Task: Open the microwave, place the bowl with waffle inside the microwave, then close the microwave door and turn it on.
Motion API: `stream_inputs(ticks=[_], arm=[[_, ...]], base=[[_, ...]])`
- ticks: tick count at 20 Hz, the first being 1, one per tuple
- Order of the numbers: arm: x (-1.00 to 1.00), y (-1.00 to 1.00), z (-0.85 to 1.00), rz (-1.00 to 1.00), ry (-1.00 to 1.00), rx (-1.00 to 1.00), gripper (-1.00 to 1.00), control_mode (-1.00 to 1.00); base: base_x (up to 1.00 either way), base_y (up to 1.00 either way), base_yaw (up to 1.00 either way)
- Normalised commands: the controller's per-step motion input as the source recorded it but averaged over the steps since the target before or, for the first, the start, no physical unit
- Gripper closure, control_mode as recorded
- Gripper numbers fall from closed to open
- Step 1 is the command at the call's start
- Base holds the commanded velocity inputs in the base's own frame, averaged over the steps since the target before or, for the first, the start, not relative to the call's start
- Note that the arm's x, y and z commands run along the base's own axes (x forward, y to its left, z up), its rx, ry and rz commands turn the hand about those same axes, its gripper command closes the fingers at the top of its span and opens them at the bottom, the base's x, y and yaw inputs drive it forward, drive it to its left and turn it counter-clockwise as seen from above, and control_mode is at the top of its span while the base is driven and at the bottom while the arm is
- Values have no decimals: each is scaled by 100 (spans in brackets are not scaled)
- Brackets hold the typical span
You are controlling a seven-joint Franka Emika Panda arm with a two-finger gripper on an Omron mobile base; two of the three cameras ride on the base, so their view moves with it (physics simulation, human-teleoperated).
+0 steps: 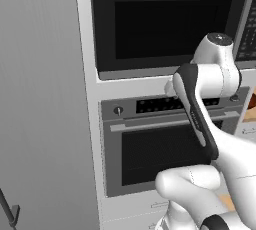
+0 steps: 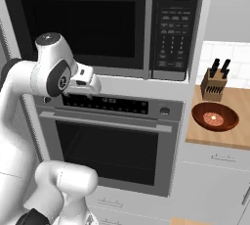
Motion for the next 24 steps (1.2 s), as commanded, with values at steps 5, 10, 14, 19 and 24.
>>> stream_inputs(ticks=[5, 10, 14, 19, 24], arm=[[-3, -27, 27, 0, -1, 0, -100, -100], [-9, -40, 27, 0, -2, 0, -100, -100], [-16, -40, 34, -1, 0, 0, -100, -100], [0, -58, 28, -4, -3, 0, -100, -100], [-3, -46, 23, -3, -20, -1, -100, -100]], base=[[0, 0, 0], [0, 0, 0], [0, 0, 0], [0, 0, 0], [0, 0, 0]])
